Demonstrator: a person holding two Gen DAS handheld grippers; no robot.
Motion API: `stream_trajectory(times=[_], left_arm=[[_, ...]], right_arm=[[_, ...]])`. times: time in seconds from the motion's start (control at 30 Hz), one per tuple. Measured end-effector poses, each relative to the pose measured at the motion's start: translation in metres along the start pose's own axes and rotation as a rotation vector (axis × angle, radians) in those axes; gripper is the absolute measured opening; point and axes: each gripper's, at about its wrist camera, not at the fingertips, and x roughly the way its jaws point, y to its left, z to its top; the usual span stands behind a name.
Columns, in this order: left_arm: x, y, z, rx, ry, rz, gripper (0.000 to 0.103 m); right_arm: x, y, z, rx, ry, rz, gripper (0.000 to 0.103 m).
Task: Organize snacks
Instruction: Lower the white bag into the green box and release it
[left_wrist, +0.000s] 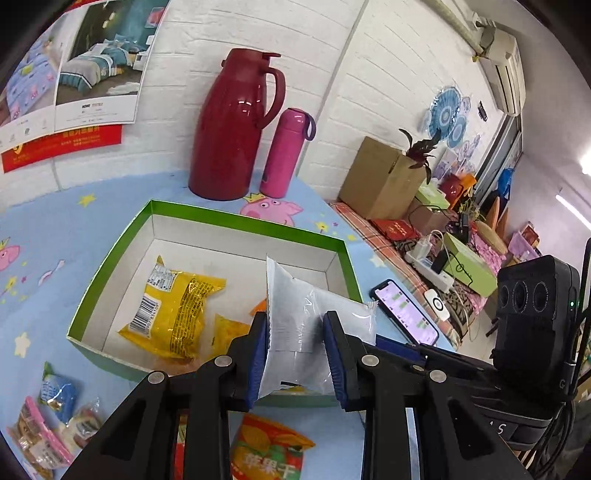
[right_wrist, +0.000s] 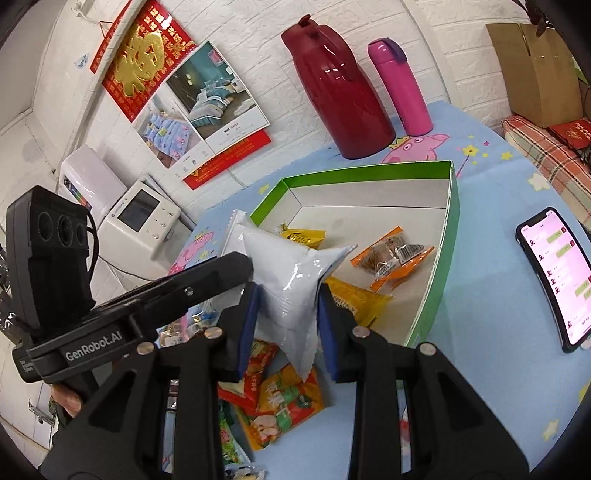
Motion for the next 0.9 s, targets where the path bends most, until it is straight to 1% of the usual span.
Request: stream_trajectory(times=[0.13,0.2,0.23,0.27,0.3,0.33,0.37,0.4,0.5,0.67,0.77,0.9], left_arm=[[0.020,0.011,0.005,-0.010,0.019,0.013,0.030],[0.029,0.016,0.007,-0.006,0.027,0.042,0.031],[0.031,0.017,0.006,-0.002,0.027,0.073,0.038],[0.033,0.019,0.005,0.000,0.030,0.106,0.046],[0.033,0.022,0.004,-0.001,0.022,0.143,0.056],[0.030,0.025,0.002,-0.003,0.007,0.164,0.068],[0.027,0.028,0.000,-0.006,-0.008,0.178,0.074],[0.023,0.030,-0.002,-0.011,-0.022,0.186,0.081],[0.014,0.036,-0.005,-0.025,-0.034,0.200,0.082],[-0.011,0.034,-0.013,-0.047,-0.045,0.213,0.087],[-0.034,0.029,-0.020,-0.042,-0.054,0.227,0.087],[-0.072,0.019,-0.041,-0.019,-0.061,0.253,0.087]], right_arm=[[0.019,-0.012,0.009,-0.004,0.019,-0.025,0.033],[0.030,-0.015,0.013,-0.020,0.040,-0.051,0.036],[0.034,-0.016,0.014,-0.029,0.052,-0.073,0.036],[0.037,-0.016,0.015,-0.047,0.053,-0.100,0.040],[0.037,-0.016,0.014,-0.063,0.049,-0.132,0.051],[0.035,-0.015,0.013,-0.078,0.036,-0.152,0.056],[0.033,-0.014,0.012,-0.092,0.023,-0.156,0.063],[0.030,-0.013,0.010,-0.104,0.012,-0.153,0.067],[0.024,-0.007,0.006,-0.136,-0.002,-0.176,0.071],[0.010,0.008,-0.001,-0.144,0.002,-0.157,0.071],[-0.008,0.027,-0.010,-0.179,-0.011,-0.147,0.074],[-0.037,0.051,-0.030,-0.236,-0.025,-0.111,0.077]])
